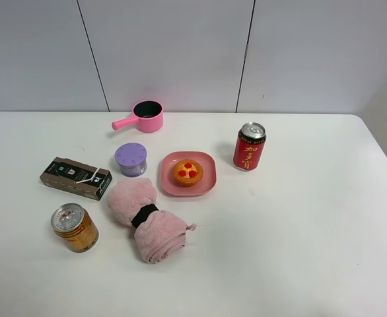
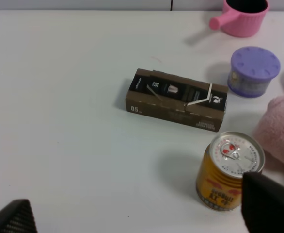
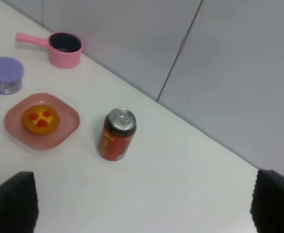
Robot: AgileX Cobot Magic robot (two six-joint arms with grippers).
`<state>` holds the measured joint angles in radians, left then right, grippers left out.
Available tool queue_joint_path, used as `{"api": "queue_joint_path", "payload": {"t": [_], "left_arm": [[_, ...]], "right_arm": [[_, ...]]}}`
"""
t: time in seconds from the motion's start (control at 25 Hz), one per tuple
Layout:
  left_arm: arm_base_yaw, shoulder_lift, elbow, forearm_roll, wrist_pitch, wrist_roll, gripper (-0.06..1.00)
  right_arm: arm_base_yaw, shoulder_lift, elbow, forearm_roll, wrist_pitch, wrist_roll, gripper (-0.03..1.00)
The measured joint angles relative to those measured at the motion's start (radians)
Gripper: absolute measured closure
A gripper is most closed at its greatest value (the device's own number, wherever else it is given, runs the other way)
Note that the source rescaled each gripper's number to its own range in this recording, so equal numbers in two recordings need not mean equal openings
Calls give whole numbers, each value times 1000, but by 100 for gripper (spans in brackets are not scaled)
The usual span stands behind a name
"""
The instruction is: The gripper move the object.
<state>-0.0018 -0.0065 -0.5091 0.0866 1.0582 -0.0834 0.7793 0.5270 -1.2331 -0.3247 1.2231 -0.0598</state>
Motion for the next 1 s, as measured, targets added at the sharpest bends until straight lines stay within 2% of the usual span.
{"api": "queue_joint_path", "payload": {"t": [0.2, 0.28, 0.44, 0.72, 0.8, 1.0], "left_arm": [[0, 0, 0, 0, 0, 0, -6], [0, 0, 0, 0, 0, 0, -6], [0, 0, 0, 0, 0, 0, -6], [0, 0, 0, 0, 0, 0, -6], [0, 0, 0, 0, 0, 0, -6], [0, 0, 0, 0, 0, 0, -6]], "right_arm": [[0, -1, 0, 31, 0, -22, 31], [-25, -7, 5, 44, -1, -39, 31], [-194, -27, 36, 131, -2, -64, 31], [-554, -196, 247, 398, -48, -150, 31], [-637, -262, 319, 429, -64, -145, 31], [-792, -428, 463, 428, -87, -76, 31]]}}
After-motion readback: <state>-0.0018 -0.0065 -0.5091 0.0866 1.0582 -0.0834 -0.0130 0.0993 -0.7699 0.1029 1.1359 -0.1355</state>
